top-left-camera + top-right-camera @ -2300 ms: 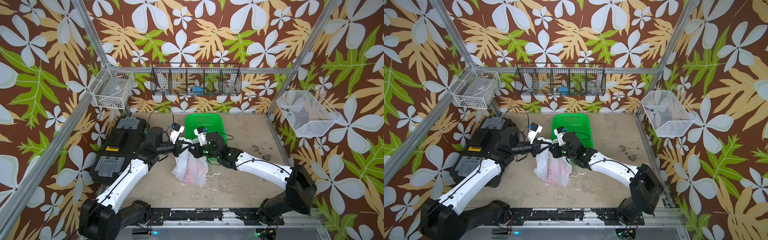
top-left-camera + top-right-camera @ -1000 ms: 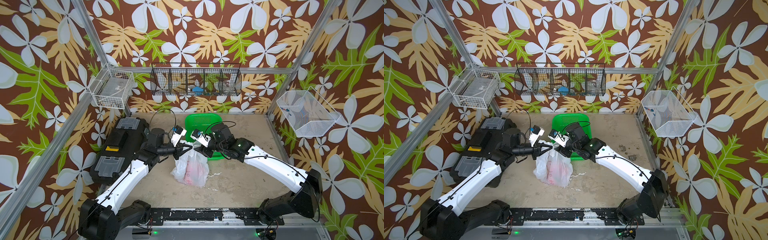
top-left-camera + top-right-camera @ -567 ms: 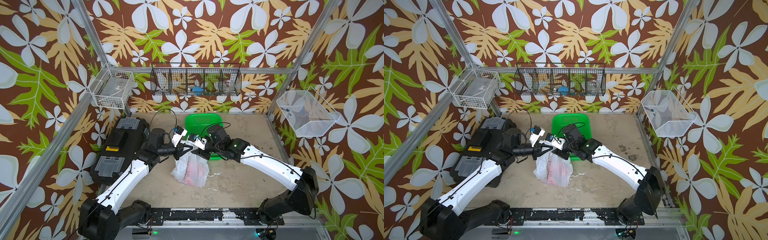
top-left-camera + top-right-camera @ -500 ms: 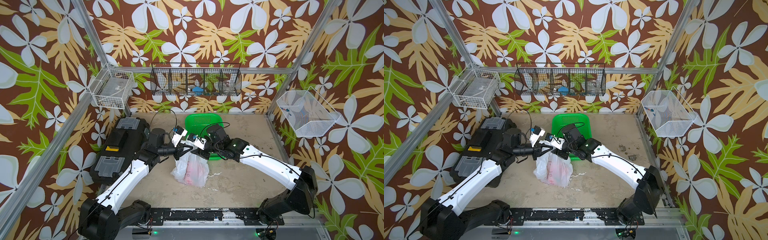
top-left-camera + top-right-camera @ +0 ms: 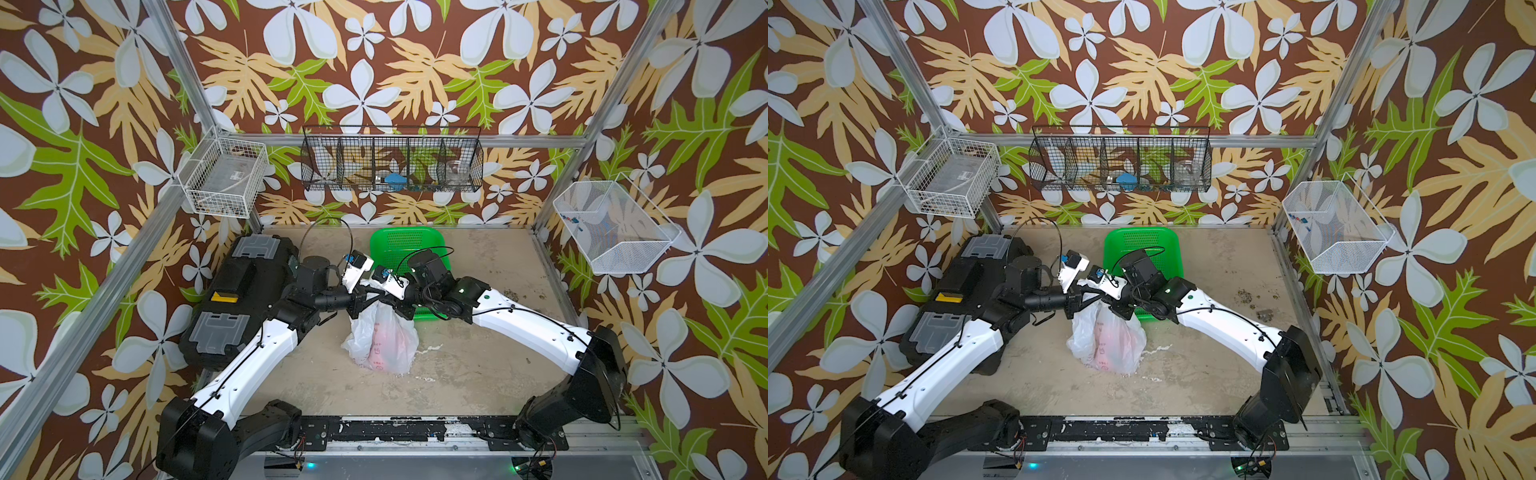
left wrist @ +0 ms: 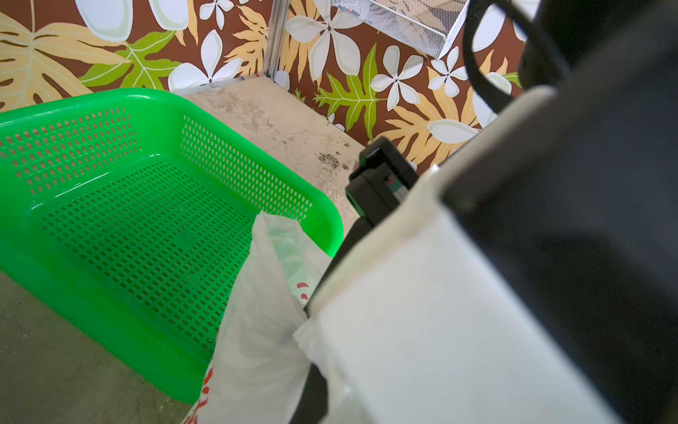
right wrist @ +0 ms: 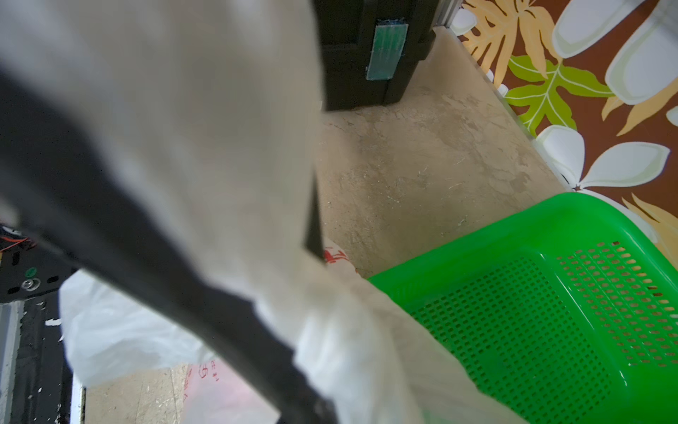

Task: Place the peach into a plastic bag & tie a knot
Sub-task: Cross the plastic bag at the center of the board.

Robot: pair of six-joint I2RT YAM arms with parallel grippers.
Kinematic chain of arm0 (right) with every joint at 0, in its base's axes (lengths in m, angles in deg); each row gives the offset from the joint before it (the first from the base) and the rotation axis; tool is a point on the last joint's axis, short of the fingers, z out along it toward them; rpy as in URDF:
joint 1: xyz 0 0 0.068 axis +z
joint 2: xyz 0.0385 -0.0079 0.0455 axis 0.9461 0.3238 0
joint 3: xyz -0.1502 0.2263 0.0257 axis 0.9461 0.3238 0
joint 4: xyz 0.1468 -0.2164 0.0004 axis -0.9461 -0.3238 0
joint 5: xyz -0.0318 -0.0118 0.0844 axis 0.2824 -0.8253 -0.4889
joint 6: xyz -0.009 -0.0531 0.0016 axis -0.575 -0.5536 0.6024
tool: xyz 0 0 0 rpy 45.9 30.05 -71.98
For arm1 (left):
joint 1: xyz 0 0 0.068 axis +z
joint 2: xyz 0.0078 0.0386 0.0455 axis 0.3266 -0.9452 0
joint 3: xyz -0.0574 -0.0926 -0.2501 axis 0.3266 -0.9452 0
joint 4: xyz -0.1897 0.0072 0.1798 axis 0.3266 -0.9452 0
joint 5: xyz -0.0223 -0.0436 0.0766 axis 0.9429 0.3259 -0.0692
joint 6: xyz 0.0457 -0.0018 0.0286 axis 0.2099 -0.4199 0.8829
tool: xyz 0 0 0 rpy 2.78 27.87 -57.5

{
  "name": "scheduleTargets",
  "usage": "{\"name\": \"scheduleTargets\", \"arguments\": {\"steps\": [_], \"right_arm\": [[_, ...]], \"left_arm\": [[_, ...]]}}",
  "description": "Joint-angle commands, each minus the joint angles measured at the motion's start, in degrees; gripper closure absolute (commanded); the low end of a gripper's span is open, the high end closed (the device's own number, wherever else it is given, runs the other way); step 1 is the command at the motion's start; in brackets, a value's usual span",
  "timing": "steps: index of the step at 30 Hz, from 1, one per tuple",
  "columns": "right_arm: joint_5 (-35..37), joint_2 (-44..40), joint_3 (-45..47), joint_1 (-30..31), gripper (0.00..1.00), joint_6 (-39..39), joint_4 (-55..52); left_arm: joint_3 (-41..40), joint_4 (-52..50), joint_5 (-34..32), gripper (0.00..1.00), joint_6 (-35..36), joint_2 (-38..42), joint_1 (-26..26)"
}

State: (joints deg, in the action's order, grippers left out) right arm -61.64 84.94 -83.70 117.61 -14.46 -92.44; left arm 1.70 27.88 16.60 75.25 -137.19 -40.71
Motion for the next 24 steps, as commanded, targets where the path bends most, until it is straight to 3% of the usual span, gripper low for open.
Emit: {"name": "scheduleTargets", "arguments": {"steps": [1, 3, 9, 15, 17, 19, 21, 24], "right_arm": [[5.2, -1.0, 2.1, 0.2, 0.93, 2.2, 7.0], [8.0, -2.1, 4.6, 0.6, 0.98, 2.6, 11.0], [10.6, -6.6, 11.7, 0.7, 1.0, 1.2, 22.0], [8.3, -6.8, 13.0, 0.7, 1.0, -0.5, 23.3], [9.0, -6.5, 13.8, 0.7, 1.0, -0.3, 25.2], [11.8, -5.7, 14.9, 0.8, 1.0, 0.2, 28.5], [17.4, -5.5, 18.0, 1.4, 1.0, 1.1, 37.2], [22.6, -5.8, 23.5, 1.4, 1.0, 4.0, 52.2]], "left_arm": [[0.3, -0.5, 1.7, 1.0, -0.1, 0.6, -0.1], [-0.1, -0.4, 1.5, 1.0, -1.0, 1.1, -0.1], [-5.6, 0.0, -9.9, 0.71, -3.7, 5.1, 0.9], [-8.1, 1.0, -10.4, 0.65, -3.8, 3.7, 0.9], [-8.7, 2.2, -9.5, 0.68, -3.7, 3.1, 0.9], [-9.8, 4.4, -8.0, 0.8, -4.7, 3.0, 0.9], [-11.9, 8.9, -3.6, 0.92, -8.8, 3.2, 0.8], [-18.1, 22.2, 1.0, 1.0, -18.9, 5.2, -1.0]]}}
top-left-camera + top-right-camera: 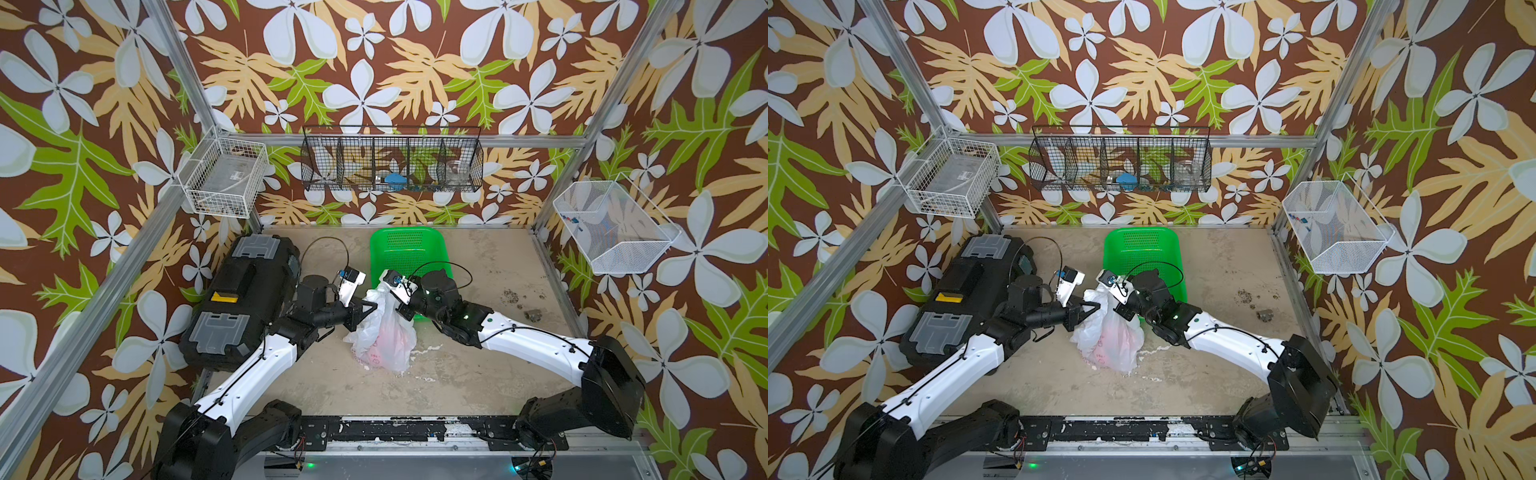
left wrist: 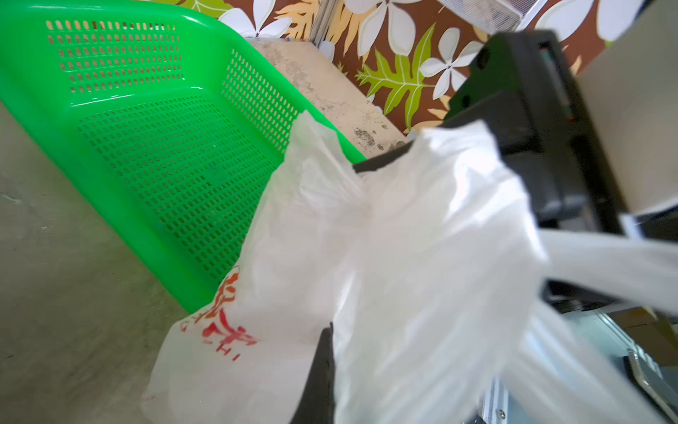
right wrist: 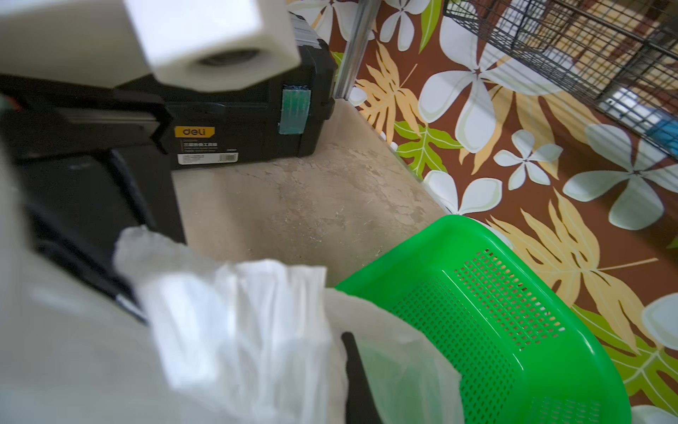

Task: Place the peach into a plastic bag & tie a knot
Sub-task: Cross the plastic bag at the center of the board.

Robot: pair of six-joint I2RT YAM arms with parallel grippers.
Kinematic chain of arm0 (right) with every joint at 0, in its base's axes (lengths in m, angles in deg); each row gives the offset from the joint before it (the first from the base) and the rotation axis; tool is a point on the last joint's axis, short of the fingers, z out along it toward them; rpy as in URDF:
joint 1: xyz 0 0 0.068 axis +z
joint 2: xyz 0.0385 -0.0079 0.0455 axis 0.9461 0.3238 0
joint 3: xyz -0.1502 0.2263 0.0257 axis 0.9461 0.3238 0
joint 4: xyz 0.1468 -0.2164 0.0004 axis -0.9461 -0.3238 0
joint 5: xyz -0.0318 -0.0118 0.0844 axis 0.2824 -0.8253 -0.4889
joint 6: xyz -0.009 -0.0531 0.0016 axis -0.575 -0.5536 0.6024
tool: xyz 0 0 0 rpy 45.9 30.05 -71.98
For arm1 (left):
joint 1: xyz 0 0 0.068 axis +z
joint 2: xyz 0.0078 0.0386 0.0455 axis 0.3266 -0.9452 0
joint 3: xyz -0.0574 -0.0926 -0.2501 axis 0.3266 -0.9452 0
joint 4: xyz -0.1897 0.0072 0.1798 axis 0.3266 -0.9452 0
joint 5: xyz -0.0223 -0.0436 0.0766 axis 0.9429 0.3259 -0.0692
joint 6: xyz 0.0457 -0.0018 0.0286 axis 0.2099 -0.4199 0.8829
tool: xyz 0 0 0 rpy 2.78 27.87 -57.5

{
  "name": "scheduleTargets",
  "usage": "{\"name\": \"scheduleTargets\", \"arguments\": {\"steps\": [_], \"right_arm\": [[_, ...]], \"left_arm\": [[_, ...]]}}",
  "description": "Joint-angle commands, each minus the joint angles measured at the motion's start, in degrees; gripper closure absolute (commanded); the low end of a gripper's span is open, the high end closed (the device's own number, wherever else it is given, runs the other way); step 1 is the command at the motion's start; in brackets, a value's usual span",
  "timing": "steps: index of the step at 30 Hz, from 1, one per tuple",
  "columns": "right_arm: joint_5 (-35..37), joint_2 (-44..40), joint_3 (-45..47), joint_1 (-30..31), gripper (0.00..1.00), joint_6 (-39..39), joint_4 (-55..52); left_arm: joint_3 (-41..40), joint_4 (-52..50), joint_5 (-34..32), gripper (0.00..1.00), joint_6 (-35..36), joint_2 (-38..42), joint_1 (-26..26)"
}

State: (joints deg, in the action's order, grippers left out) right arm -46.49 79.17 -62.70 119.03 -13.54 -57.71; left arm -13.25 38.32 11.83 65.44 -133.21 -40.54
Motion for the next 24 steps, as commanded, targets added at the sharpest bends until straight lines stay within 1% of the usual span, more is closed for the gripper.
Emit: {"name": "scheduleTargets", "arguments": {"steps": [1, 4, 7, 9, 11, 13, 15, 17, 19, 22, 24], "right_arm": [[8.0, 0.1, 4.0, 0.1, 1.0, 3.6, 21.9], [10.5, -0.3, 7.7, 0.5, 1.0, 4.5, 33.0], [7.6, -1.9, 12.3, 0.5, 0.99, 5.2, 42.9], [4.6, -1.8, 14.4, 0.5, 0.99, 5.1, 48.2], [3.0, -1.2, 15.9, 0.5, 0.99, 4.5, 53.2], [0.8, -0.8, 16.2, 0.1, 0.99, 3.4, 54.8], [-3.4, -0.2, 16.3, -1.2, 0.99, 3.5, 54.9], [-8.3, 0.5, 17.5, -3.1, 1.0, 5.3, 56.8], [-12.7, 0.8, 20.0, -4.7, 1.0, 6.7, 60.4], [-18.3, 1.0, 20.9, -5.6, 1.0, 7.5, 60.6], [-20.4, 0.8, 21.4, -5.9, 1.0, 7.3, 59.7]], "left_arm": [[-5.2, 16.7, 6.5, 1.0, -12.5, 2.0, -2.5], [-9.6, 28.0, 6.7, 1.0, -20.7, 3.7, -6.1], [-12.2, 34.5, 5.6, 1.0, -24.7, 3.7, -9.2], [-12.7, 37.2, 4.8, 1.0, -25.7, 2.5, -11.3], [-11.5, 37.8, 4.6, 1.0, -25.2, 0.1, -13.5], [-10.6, 37.6, 4.0, 1.0, -24.1, -1.8, -14.7], [-10.3, 37.5, 3.9, 1.0, -23.2, -3.3, -14.9], [-9.4, 34.8, 3.9, 0.99, -21.5, -3.9, -14.9], [-8.3, 29.2, 4.0, 0.89, -18.4, -2.7, -14.9], [-6.7, 17.2, 0.1, 0.73, -11.8, 2.1, -14.5], [-5.8, 12.2, -0.1, 0.67, -10.5, 5.2, -12.6]]}}
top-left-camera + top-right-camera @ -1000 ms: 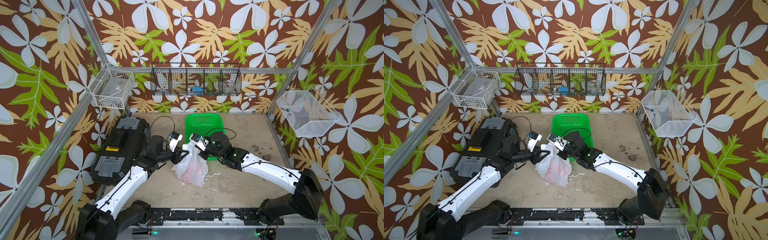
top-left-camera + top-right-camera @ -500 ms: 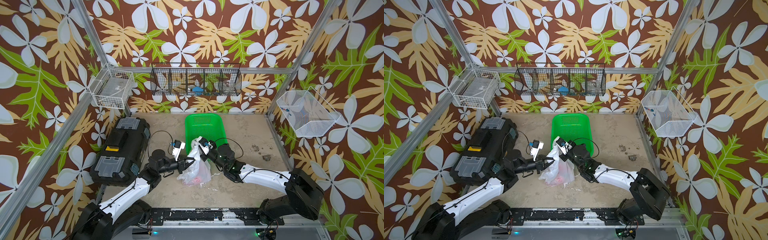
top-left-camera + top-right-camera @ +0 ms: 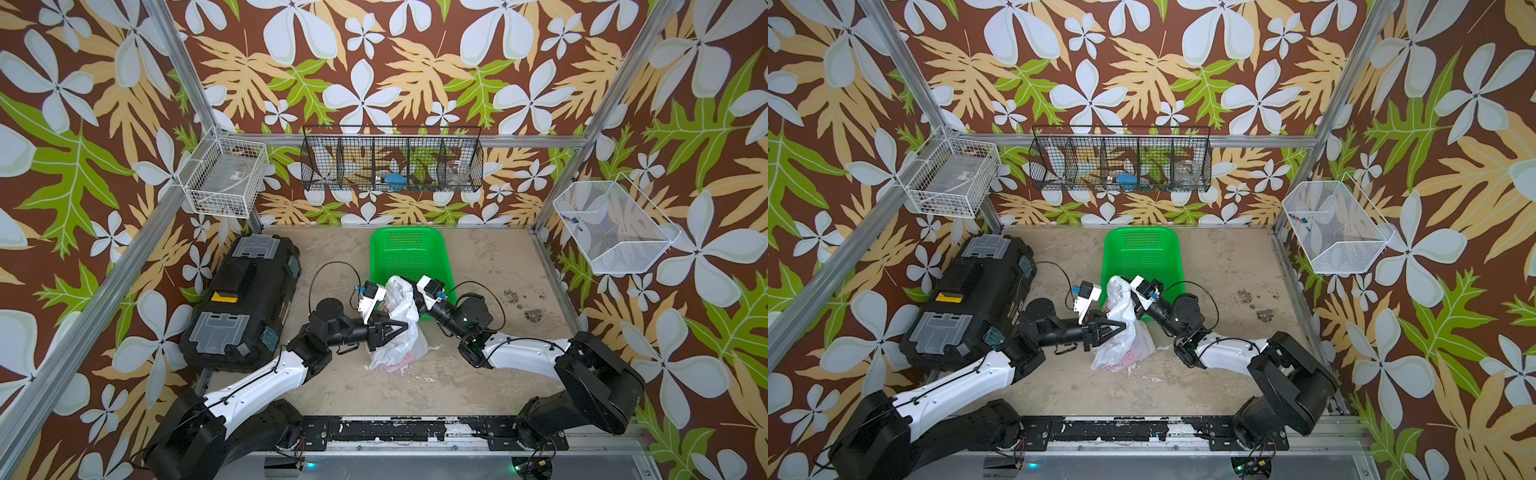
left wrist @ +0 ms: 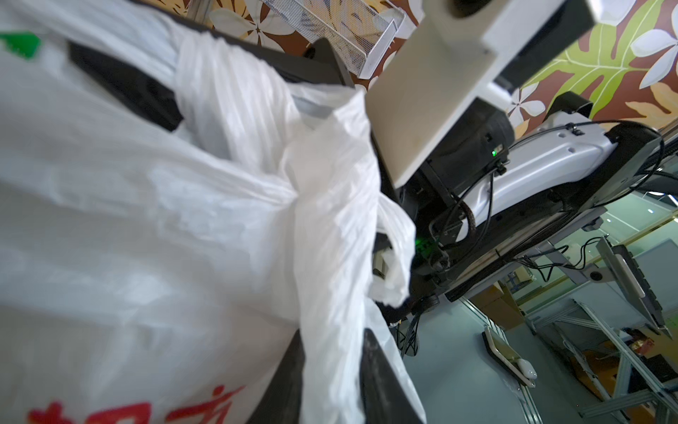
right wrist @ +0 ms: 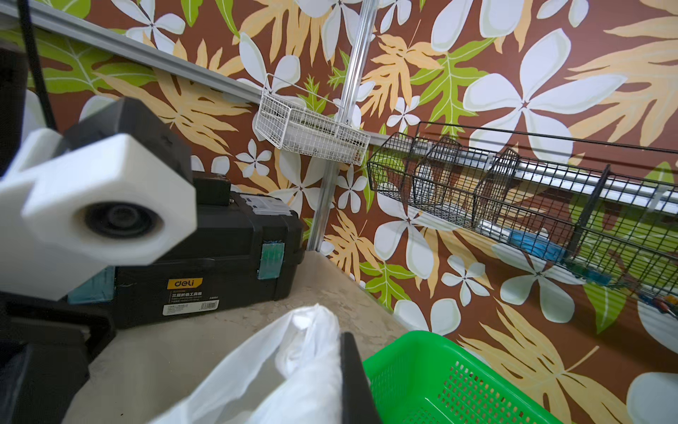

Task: Place the peach into a plastic bag & tie a knot
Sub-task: Cross the plastic bag at the center of the board.

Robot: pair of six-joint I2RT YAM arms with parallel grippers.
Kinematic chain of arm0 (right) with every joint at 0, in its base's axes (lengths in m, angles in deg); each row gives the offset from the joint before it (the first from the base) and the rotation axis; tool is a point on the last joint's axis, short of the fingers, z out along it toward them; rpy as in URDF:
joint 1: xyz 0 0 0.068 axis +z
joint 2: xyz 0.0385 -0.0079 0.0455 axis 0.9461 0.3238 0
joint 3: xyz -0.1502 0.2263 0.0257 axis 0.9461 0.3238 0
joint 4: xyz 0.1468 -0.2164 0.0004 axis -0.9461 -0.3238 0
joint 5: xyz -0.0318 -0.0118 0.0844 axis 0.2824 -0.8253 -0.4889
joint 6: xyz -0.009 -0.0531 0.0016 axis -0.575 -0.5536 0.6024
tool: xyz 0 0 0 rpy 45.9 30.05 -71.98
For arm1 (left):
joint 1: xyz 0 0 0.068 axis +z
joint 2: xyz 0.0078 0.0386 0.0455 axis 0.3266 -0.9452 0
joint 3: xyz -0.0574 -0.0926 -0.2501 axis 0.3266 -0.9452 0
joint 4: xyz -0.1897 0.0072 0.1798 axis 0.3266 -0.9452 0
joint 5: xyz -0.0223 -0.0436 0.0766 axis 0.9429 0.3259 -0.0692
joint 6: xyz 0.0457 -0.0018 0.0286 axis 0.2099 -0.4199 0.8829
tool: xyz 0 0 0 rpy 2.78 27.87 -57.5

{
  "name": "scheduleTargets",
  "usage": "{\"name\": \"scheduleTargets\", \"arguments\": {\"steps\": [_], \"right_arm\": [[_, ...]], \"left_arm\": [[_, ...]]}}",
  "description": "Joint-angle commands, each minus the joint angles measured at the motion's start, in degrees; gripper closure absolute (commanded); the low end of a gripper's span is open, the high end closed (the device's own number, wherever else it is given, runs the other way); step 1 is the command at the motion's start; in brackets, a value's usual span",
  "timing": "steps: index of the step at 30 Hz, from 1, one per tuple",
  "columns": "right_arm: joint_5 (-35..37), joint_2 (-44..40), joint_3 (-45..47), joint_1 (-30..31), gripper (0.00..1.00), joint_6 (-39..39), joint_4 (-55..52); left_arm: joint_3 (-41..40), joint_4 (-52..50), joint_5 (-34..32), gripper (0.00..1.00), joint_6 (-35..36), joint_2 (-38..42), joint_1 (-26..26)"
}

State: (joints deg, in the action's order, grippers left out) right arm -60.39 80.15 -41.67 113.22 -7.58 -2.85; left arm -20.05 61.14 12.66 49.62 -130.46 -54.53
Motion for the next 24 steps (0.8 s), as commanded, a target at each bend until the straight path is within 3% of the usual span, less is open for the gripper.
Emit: {"name": "scheduleTargets", "arguments": {"steps": [1, 5, 13, 15, 18, 24], "right_arm": [[-7.6, -0.3, 0.6, -0.3, 1.0, 1.3, 4.6], [-9.8, -1.8, 1.6, -1.1, 1.0, 1.6, 2.9], [-14.7, -3.6, 0.6, -2.3, 1.0, 3.0, -0.5], [-14.3, -3.2, 0.3, -2.3, 1.0, 3.0, 0.1], [-14.8, -1.3, -0.6, -2.3, 1.0, 5.5, 3.8], [-11.9, 4.9, -2.1, -2.0, 1.0, 12.9, 16.4]], "left_arm": [[1.5, -12.2, -0.1, 0.66, 5.2, 4.0, 2.8], [3.8, -16.2, 1.4, 0.62, 5.9, 6.9, 7.3], [8.2, -21.3, 4.7, 0.6, 8.7, 2.6, 14.4], [8.3, -19.7, 5.7, 0.57, 8.0, 1.9, 14.5], [2.7, -2.9, 10.4, 0.57, -2.5, -1.1, 12.9], [2.4, 3.1, 11.5, 0.57, -2.3, -7.9, 6.0]]}}
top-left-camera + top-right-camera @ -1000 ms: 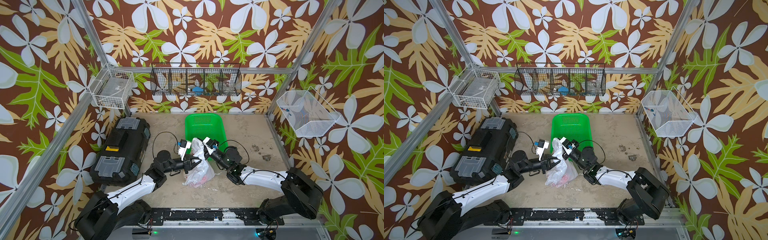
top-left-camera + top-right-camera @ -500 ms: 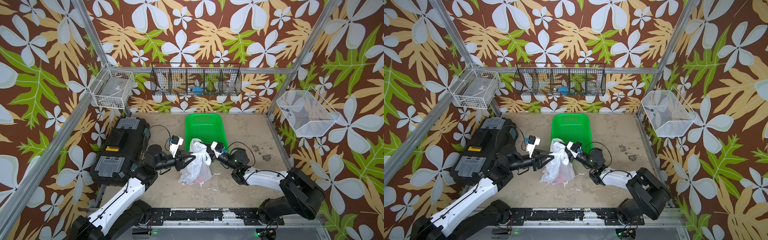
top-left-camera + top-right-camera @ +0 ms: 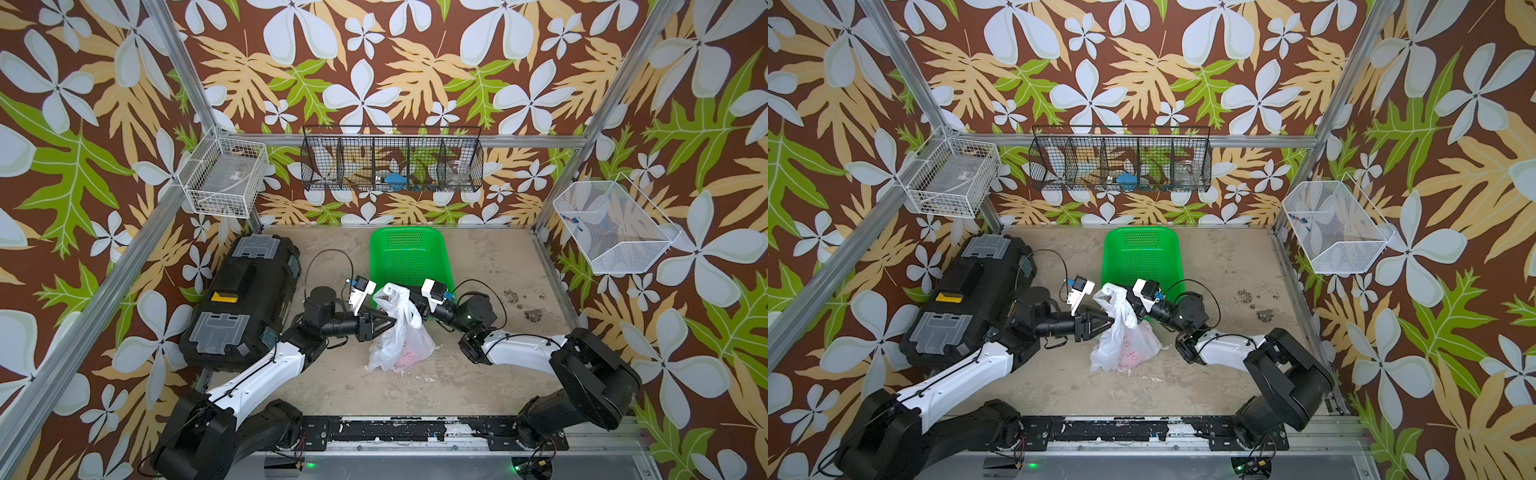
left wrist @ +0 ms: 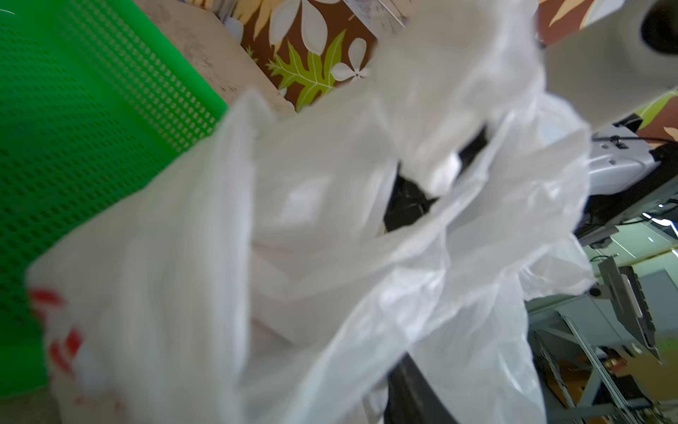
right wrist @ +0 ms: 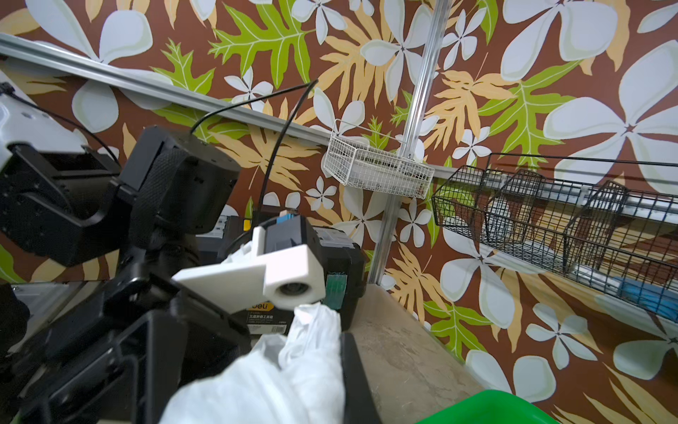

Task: Place the peach into a plastic bag & tie a knot
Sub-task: Cross the plastic bag at the center of the board.

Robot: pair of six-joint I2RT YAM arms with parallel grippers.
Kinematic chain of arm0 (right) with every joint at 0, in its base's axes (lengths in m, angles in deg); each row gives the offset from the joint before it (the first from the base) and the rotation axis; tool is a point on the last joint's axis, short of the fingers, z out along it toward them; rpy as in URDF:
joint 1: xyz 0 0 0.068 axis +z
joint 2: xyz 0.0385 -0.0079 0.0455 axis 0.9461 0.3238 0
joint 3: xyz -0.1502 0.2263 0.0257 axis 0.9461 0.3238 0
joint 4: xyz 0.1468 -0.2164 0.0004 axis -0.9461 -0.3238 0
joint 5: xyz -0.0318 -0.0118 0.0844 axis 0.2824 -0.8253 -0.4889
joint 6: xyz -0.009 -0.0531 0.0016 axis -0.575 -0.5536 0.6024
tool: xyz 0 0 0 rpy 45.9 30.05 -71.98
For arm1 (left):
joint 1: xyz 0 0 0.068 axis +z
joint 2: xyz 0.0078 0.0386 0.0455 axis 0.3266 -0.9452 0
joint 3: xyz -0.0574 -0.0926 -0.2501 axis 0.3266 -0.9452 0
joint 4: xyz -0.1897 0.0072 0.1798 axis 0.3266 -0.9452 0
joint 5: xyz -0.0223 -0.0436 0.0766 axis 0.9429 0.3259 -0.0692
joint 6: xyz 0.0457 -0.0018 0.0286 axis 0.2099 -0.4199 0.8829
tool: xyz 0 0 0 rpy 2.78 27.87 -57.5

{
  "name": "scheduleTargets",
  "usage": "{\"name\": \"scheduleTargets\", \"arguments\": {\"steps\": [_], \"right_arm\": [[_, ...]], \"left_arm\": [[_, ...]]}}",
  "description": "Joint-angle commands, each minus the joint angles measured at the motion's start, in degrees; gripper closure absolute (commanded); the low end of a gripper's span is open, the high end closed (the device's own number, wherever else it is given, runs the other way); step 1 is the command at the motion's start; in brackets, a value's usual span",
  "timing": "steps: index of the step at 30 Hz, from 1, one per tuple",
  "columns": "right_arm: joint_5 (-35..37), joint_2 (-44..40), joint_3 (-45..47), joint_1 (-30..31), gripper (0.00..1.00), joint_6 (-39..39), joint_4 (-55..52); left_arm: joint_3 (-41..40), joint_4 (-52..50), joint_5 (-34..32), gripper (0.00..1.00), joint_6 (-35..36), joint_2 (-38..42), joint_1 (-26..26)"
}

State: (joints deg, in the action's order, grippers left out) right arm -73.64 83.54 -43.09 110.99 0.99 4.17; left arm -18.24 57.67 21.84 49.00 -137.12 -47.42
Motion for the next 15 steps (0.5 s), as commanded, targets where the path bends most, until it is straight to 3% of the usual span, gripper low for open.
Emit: {"name": "scheduleTargets", "arguments": {"steps": [1, 5, 9, 15], "right_arm": [[1.3, 2.1, -0.9, 0.2, 1.0, 4.4, 9.7], [2.1, 2.2, 0.3, 0.0, 1.0, 3.2, 9.0], [2.1, 1.5, 1.6, -0.7, 1.0, 3.2, 8.8], [1.5, 1.4, 1.5, -1.4, 1.0, 3.2, 8.1]], "left_arm": [[1.0, 6.5, 2.5, 0.57, -1.7, -1.4, -1.1], [4.1, -5.5, 0.3, 0.54, 4.5, 1.9, 1.7], [3.5, -14.8, -1.1, 0.48, 5.3, 6.8, 7.8], [10.3, -30.5, -2.6, 0.44, 10.0, 8.0, 9.9]]}}
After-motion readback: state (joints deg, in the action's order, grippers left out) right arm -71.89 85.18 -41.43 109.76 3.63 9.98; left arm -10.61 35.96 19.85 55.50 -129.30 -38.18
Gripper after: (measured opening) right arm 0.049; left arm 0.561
